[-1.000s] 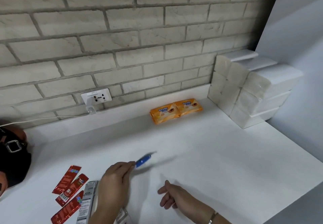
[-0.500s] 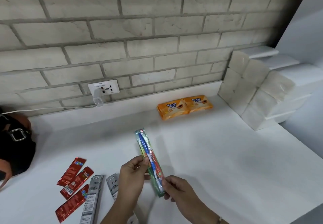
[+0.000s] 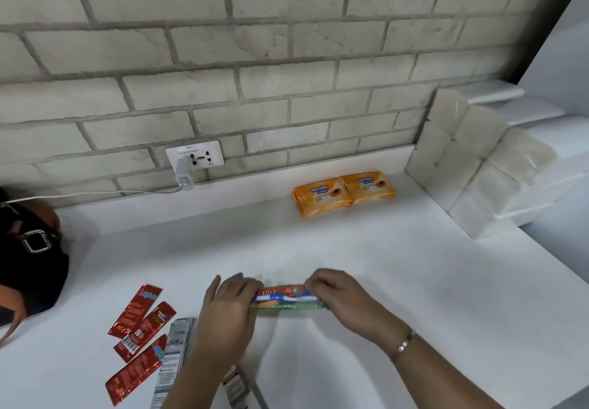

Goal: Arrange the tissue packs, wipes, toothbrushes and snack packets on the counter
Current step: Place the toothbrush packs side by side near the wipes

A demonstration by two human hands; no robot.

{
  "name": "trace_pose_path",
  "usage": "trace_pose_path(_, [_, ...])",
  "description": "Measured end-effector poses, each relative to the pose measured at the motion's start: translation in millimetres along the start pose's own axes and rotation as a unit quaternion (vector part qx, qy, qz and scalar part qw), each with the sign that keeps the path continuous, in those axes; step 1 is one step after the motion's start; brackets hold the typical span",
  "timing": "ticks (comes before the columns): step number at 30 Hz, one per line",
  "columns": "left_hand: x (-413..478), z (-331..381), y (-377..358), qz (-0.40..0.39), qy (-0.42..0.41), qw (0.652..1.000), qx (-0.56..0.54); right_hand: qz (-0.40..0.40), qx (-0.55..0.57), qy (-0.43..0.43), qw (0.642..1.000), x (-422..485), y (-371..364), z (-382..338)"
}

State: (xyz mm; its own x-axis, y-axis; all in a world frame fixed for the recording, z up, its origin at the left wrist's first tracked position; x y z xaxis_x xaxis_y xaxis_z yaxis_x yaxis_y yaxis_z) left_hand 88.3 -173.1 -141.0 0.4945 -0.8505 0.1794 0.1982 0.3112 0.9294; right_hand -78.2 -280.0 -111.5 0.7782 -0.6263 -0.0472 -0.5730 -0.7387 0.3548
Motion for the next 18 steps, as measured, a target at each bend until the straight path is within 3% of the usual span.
trace_pose_path(5, [6.3, -12.8, 5.2, -0.05, 0.127, 0.99, -0.04, 0.136, 0.078, 0.001, 0.988, 10.6, 20.1, 11.0])
trace_pose_path(10, [-5.1, -7.4, -21.3, -0.097, 0.231, 0.966, -0.065, 0.092, -0.056, -0.037, 0.993, 6.8, 2.7, 62.0])
trace_pose_path(18, [-12.3, 1.1, -52.3, -0.151, 0.21, 0.966, -0.009, 0.057, -0.289, -0.026, 0.955, 1.4, 2.1, 88.1])
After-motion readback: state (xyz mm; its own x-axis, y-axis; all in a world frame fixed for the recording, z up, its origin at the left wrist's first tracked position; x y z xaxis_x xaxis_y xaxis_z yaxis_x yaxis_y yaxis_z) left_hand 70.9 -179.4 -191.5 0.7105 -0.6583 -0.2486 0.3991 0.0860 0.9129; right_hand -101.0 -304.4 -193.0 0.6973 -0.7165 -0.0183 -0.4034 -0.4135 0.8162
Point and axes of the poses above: each hand's wrist, its own x-axis towards the middle knuckle, its own y-axis out of the back of the hand, z = x × y, the point moved 10 cm from there along x, towards the middle knuckle, and after that the axes turned 12 degrees about y, right-handed, at the moved point
